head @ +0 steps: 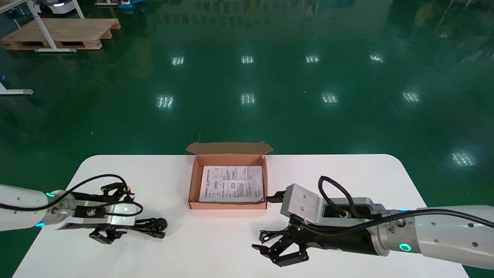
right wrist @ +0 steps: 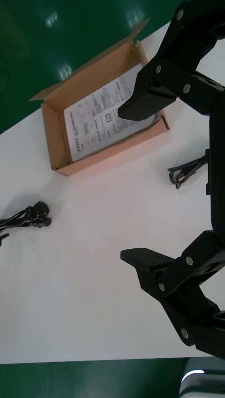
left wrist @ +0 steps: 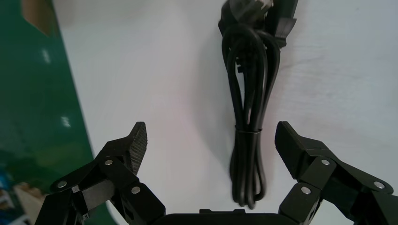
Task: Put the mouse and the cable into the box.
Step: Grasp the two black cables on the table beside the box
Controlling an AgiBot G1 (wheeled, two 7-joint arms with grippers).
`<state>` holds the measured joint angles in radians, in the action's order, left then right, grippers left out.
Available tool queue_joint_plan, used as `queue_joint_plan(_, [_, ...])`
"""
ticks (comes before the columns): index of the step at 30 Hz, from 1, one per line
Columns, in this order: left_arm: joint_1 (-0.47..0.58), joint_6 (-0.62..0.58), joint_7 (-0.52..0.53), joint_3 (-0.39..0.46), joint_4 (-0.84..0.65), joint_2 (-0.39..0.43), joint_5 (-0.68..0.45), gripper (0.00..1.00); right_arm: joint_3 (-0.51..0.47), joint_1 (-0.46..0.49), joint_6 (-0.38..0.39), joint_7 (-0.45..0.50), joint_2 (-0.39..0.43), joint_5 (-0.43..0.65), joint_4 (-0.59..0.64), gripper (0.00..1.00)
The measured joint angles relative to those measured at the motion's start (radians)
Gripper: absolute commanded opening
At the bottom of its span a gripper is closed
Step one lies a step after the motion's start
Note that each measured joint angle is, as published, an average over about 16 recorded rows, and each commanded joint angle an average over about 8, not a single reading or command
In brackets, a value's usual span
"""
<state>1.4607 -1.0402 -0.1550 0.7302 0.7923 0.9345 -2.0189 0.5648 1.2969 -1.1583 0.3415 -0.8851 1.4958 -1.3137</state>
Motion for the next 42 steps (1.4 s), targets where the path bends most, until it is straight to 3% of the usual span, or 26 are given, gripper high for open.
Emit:
queue_joint_plan(11, [0.05,0.058,-0.046,-0.001,-0.233,0.095,-0.001,1.0,-0.001,0.007,-0.003,0.03,0.01,0.005,-0.02,1.0])
queue_joint_plan(19, [0.072,0.068,-0.081,0.005,-0.309,0.123,-0.007,1.0,0.002,0.011,-0.002,0.02,0.008,0.015,-0.022,1.0])
queue_joint_plan(26, [0.083,0.066,-0.104,0.011,-0.346,0.136,-0.012,1.0,0.036,0.018,0.02,-0.031,-0.027,0.093,0.001,1.0])
queue_joint_plan(33, [0.093,0.066,-0.122,0.014,-0.375,0.147,-0.015,1.0,0.101,0.035,0.076,-0.121,-0.119,0.233,0.109,1.0])
queue_joint_plan(42, [0.101,0.07,-0.14,0.012,-0.402,0.155,-0.01,1.0,0.174,0.088,0.152,-0.263,-0.262,0.372,0.374,1.0])
